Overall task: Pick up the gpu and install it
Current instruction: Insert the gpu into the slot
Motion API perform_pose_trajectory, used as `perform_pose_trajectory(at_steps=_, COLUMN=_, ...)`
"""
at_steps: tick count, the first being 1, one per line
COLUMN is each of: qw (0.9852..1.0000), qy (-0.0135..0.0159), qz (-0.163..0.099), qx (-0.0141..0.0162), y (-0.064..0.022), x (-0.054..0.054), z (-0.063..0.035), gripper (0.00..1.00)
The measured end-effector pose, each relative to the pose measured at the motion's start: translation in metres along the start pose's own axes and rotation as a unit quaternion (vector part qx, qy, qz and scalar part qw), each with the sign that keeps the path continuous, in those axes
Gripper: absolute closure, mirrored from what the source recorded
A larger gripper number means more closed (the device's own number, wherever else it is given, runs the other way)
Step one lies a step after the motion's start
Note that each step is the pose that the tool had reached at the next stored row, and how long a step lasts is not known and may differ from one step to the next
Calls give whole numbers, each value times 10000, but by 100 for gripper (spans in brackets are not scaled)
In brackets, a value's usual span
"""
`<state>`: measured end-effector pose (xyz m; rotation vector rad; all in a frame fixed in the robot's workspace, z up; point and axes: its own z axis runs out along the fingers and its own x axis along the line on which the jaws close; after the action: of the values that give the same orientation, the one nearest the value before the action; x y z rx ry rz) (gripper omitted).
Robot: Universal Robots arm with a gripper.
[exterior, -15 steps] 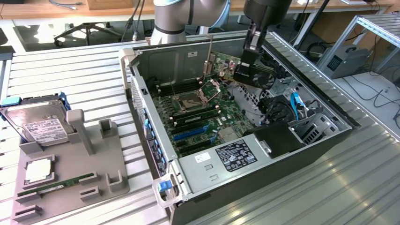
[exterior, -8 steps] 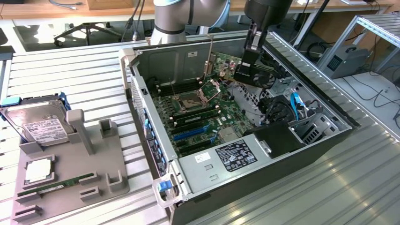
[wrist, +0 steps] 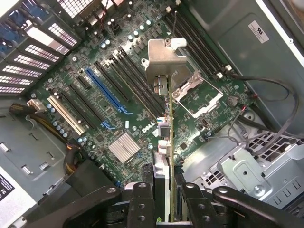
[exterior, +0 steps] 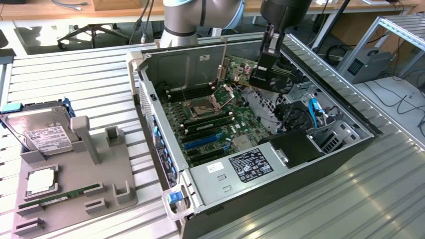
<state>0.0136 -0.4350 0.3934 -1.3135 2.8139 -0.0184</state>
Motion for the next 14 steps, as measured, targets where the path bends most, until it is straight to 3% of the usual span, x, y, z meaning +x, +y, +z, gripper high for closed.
perform_pose_trajectory(at_steps=14, qw=9998, qy=-6, qz=-220, qx=-6, y=-24, x=-20, z=1, gripper=73)
